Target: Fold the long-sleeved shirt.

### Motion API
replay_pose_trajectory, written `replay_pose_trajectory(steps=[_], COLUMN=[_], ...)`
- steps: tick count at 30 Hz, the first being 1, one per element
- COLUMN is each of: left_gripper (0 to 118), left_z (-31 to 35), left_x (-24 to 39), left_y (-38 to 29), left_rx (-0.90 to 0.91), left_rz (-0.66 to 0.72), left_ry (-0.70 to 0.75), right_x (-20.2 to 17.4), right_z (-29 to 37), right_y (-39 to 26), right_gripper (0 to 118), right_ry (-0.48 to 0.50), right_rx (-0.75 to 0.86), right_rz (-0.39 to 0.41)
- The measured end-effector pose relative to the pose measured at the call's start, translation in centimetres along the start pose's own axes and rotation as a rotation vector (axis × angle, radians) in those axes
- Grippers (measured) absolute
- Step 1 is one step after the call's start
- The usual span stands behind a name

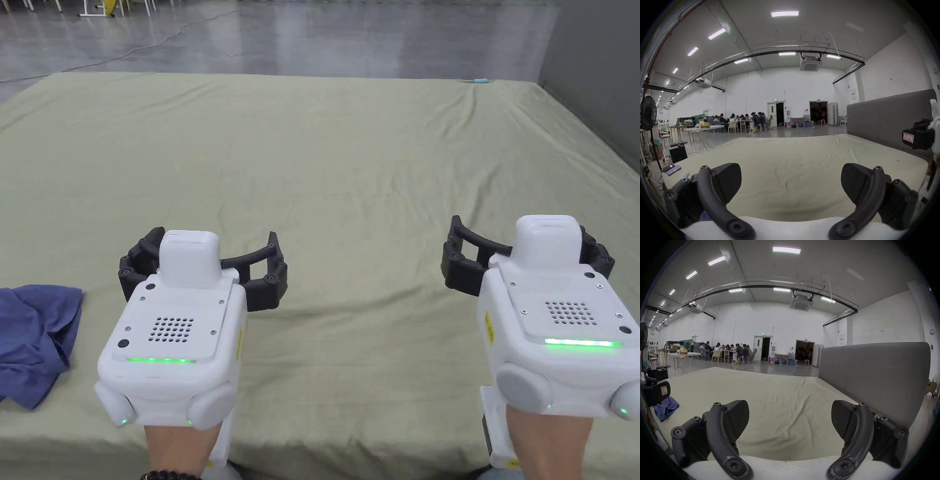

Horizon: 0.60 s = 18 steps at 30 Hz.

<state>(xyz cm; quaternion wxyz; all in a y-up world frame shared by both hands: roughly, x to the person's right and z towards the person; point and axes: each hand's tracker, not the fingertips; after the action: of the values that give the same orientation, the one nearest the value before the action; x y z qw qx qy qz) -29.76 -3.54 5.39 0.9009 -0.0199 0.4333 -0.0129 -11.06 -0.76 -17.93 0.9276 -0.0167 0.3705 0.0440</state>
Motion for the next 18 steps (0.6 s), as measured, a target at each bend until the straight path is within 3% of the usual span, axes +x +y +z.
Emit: replay_pose_trajectory(steps=[18], left_gripper=[117], left_z=[0.03], left_x=[0.98], left_y=[0.45], left_rx=[-0.008], left_rz=[-0.038], left_ry=[-0.020], right_x=[0.42], right_z=[0.41], right_y=[0.77], right_gripper=[104], right_ry=[0.007], right_rx=[0.000], right_rz=[-0.001])
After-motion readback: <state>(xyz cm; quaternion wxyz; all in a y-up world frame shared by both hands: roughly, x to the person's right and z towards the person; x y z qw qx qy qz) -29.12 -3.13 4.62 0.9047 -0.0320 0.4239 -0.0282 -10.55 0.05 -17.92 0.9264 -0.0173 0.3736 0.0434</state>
